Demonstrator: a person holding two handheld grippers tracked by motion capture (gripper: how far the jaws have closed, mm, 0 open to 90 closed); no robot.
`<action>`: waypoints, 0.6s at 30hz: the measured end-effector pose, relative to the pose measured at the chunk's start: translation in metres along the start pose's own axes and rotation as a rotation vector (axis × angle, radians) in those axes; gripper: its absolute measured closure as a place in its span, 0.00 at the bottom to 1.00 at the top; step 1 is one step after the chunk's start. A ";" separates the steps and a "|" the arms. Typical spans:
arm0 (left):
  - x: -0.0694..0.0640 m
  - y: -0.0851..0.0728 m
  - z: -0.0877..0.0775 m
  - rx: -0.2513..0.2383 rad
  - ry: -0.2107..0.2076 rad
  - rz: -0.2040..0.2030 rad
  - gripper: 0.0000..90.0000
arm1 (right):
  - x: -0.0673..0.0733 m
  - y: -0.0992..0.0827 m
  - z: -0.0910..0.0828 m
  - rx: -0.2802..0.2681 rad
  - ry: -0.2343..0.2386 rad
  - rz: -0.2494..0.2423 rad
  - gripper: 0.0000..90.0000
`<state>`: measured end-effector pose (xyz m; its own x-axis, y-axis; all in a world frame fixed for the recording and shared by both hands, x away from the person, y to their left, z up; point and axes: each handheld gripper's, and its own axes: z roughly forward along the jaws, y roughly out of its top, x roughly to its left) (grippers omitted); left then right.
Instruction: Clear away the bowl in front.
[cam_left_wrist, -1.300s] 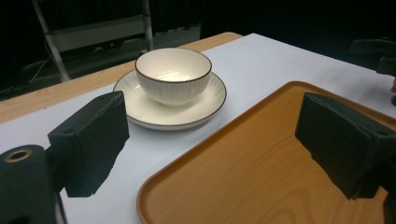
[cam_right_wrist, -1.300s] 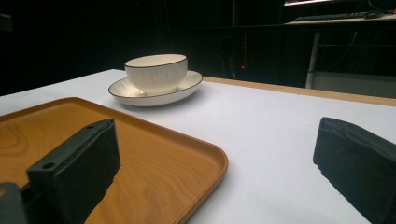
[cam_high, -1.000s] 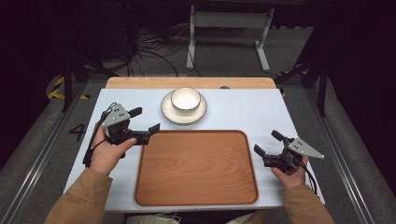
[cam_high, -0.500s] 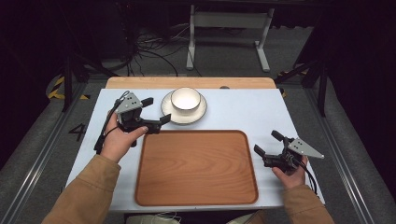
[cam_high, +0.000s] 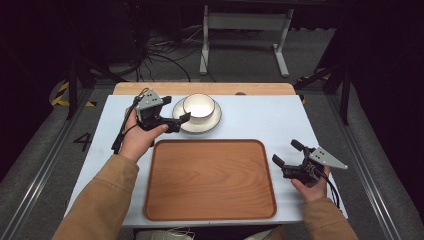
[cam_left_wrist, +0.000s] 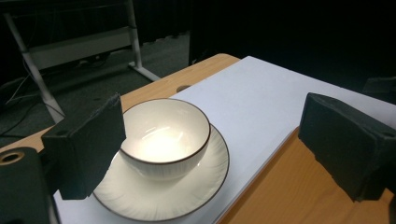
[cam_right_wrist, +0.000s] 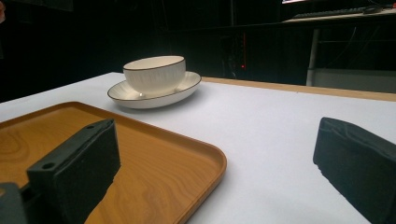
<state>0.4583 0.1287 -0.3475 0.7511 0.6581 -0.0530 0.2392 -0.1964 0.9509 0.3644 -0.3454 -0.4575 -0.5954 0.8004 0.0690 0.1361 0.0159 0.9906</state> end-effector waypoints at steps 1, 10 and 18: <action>-0.001 0.001 0.002 0.000 -0.004 0.003 0.09 | 0.000 0.000 0.000 0.002 0.004 -0.001 0.01; -0.002 0.009 0.016 0.023 -0.020 0.007 0.10 | 0.000 0.000 0.000 0.002 0.001 0.001 0.02; 0.006 0.019 0.025 0.091 -0.009 0.032 0.16 | 0.000 0.000 0.000 0.003 0.000 0.002 0.02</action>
<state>0.4824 0.1105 -0.3372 0.7647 0.6439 -0.0262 0.2695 -0.2826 0.9206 0.3647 -0.3456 -0.4574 -0.5952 0.8004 0.0711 0.1394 0.0157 0.9901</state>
